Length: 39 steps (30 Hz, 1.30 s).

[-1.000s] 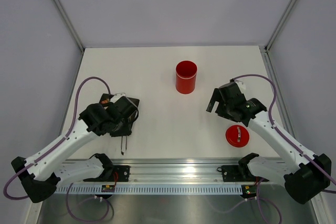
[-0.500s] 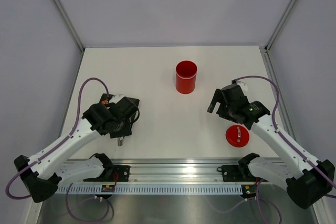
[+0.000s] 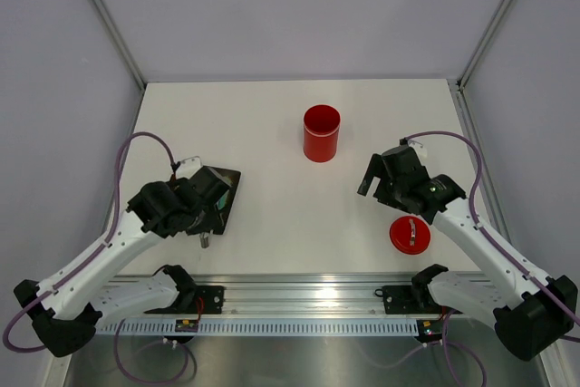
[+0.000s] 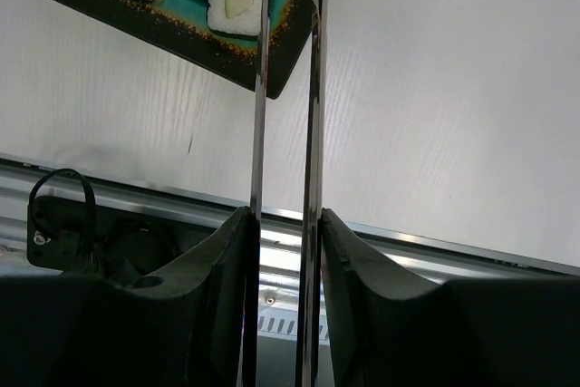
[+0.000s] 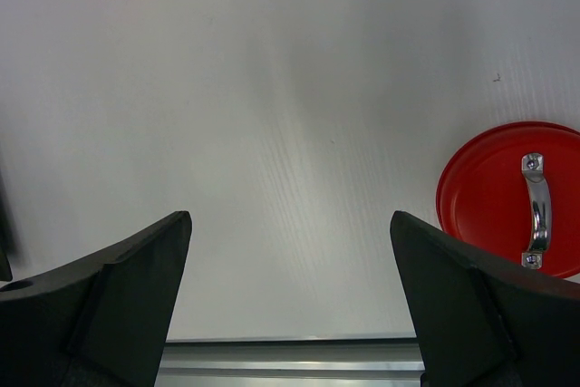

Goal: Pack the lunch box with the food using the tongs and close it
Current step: Pick up the fake food from the plate.

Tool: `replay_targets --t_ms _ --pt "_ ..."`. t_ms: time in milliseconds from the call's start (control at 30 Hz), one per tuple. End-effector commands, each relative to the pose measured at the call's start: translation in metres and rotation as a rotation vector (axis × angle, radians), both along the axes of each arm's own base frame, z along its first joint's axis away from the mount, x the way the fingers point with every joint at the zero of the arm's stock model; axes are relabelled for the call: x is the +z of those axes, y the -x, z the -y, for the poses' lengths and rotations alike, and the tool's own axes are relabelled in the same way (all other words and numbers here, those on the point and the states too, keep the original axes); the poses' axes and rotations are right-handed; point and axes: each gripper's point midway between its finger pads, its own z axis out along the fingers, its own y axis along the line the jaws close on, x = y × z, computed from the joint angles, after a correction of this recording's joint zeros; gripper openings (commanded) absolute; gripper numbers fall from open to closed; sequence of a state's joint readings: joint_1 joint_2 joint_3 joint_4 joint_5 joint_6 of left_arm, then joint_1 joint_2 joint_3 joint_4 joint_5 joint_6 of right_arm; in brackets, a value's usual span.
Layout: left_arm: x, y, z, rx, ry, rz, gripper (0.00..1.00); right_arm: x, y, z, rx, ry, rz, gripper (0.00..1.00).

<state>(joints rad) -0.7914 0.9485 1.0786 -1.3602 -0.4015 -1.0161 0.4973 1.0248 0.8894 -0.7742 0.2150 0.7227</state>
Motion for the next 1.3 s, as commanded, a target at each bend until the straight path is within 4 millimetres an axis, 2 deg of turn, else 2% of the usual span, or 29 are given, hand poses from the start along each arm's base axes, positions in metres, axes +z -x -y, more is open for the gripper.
replay_targets --t_ms 0,133,733,1267 --pt "-0.001 0.027 -0.037 0.049 -0.114 -0.078 0.37 0.005 -0.005 -0.006 0.01 -0.029 0.018 0.99" --pt "-0.012 0.033 -0.042 0.071 -0.13 -0.111 0.38 0.005 -0.007 -0.008 0.019 -0.023 0.015 0.99" --pt "-0.027 0.044 -0.053 0.077 -0.147 -0.15 0.42 0.002 -0.005 -0.006 0.014 -0.02 0.009 0.99" --pt "-0.028 0.046 -0.056 0.058 -0.155 -0.15 0.45 0.002 -0.005 -0.008 0.014 -0.028 0.004 0.99"
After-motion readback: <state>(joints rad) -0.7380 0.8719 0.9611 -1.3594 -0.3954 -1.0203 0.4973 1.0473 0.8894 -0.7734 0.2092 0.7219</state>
